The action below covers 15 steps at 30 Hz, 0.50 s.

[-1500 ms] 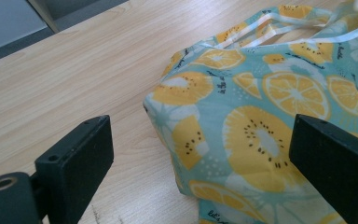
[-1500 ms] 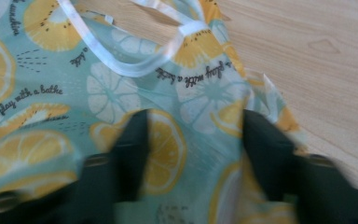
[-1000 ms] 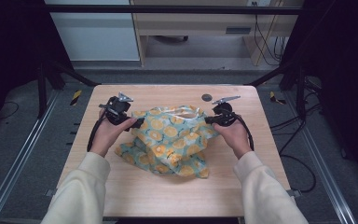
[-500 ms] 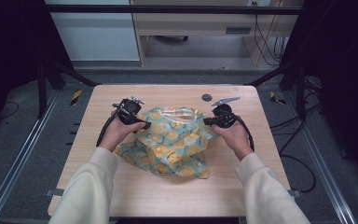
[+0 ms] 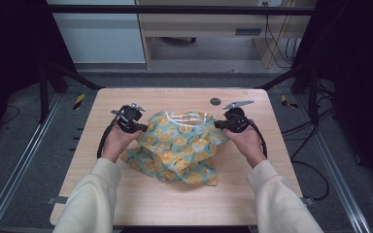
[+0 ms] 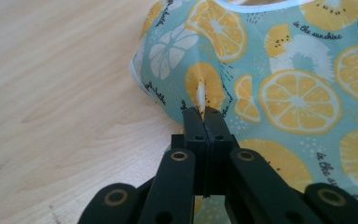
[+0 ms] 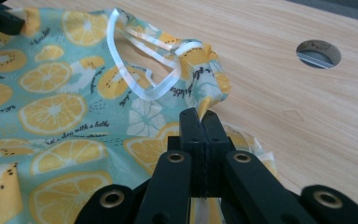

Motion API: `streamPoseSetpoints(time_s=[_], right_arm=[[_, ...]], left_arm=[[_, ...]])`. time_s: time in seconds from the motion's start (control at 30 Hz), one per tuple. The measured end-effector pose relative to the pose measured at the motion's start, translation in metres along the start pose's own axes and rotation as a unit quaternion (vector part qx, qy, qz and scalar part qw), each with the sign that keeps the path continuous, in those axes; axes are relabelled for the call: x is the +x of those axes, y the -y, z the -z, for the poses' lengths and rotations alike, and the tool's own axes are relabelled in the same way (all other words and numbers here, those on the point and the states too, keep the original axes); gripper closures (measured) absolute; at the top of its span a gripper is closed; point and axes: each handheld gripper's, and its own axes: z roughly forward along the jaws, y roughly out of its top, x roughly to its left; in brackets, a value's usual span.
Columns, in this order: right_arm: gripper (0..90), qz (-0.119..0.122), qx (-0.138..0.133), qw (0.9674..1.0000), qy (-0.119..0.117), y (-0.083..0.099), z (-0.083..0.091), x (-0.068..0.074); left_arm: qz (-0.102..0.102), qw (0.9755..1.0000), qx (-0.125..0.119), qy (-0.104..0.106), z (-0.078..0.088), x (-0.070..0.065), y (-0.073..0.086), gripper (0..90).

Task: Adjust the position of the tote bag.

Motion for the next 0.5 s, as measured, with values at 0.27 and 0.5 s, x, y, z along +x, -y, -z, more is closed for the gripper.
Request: streamPoseSetpoints(time_s=[0.27,0.5], right_arm=[[90.0,0.008,-0.036,0.9993,0.002,-0.002,0.026,0.003],[90.0,0.029,-0.065,0.9974,0.0,-0.009,0.054,0.012]], left_arm=[[-0.01,0.9961,-0.076,-0.042,0.044,-0.007,-0.002,90.0],[-0.025,0.994,-0.092,-0.053,0.064,-0.012,-0.006,90.0]])
